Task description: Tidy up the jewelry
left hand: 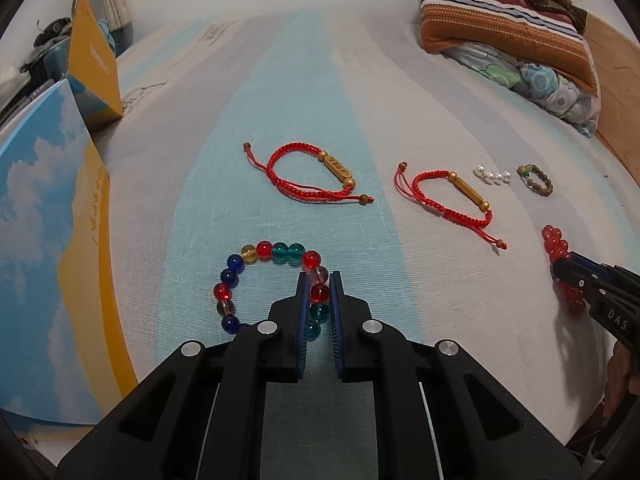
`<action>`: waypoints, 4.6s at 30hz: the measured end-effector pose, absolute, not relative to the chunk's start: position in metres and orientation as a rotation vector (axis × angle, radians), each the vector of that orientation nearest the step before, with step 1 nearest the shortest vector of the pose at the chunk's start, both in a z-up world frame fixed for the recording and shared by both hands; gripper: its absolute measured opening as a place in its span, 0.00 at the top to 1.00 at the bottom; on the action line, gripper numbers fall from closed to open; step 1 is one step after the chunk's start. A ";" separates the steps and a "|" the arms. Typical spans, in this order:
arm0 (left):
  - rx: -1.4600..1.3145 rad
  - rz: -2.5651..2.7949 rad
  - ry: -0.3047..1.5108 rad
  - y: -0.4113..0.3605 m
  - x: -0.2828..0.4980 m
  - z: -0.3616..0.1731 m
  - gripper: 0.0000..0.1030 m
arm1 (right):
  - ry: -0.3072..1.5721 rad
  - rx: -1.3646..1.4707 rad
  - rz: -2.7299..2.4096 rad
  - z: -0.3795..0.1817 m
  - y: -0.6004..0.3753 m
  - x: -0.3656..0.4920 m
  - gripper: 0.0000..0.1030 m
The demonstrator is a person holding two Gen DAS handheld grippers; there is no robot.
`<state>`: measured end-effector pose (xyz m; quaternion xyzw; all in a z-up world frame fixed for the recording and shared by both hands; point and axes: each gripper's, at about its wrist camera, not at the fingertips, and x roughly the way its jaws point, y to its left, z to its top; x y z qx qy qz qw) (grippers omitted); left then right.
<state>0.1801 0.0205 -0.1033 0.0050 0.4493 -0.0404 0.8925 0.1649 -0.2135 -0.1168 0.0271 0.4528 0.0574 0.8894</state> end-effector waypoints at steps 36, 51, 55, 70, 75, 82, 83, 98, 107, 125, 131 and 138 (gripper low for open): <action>0.004 -0.104 0.892 0.016 0.169 -0.072 0.91 | 0.855 0.106 0.171 -0.078 -0.211 0.154 1.00; -0.006 -0.123 0.880 0.013 0.161 -0.074 0.91 | 0.964 0.133 0.099 -0.104 -0.235 0.174 0.92; -0.008 -0.131 0.871 0.012 0.162 -0.076 0.91 | 0.965 0.143 0.128 -0.111 -0.233 0.175 0.71; -0.009 -0.144 0.866 0.013 0.161 -0.077 0.91 | 0.982 0.060 0.033 -0.119 -0.239 0.174 0.62; -0.008 -0.145 0.866 0.012 0.160 -0.077 0.91 | 0.981 0.010 0.022 -0.125 -0.231 0.175 0.87; -0.011 -0.143 0.863 0.013 0.159 -0.076 0.91 | 0.966 0.061 0.056 -0.119 -0.234 0.173 0.88; -0.011 -0.143 0.861 0.013 0.159 -0.076 0.91 | 0.959 0.073 0.067 -0.116 -0.234 0.171 0.88; -0.018 -0.130 0.834 0.020 0.153 -0.051 0.91 | 0.850 0.116 0.153 -0.071 -0.220 0.154 0.88; -0.016 -0.121 0.842 0.022 0.151 -0.042 0.91 | 0.848 0.099 0.167 -0.058 -0.206 0.155 0.88; 0.003 -0.106 0.789 0.036 0.145 0.003 0.91 | 0.802 0.035 0.192 -0.009 -0.178 0.157 0.88; 0.010 -0.095 0.755 0.045 0.143 0.027 0.91 | 0.777 0.017 0.218 0.015 -0.156 0.160 0.88; 0.012 -0.074 0.726 0.060 0.141 0.051 0.91 | 0.757 -0.004 0.259 0.039 -0.123 0.165 0.88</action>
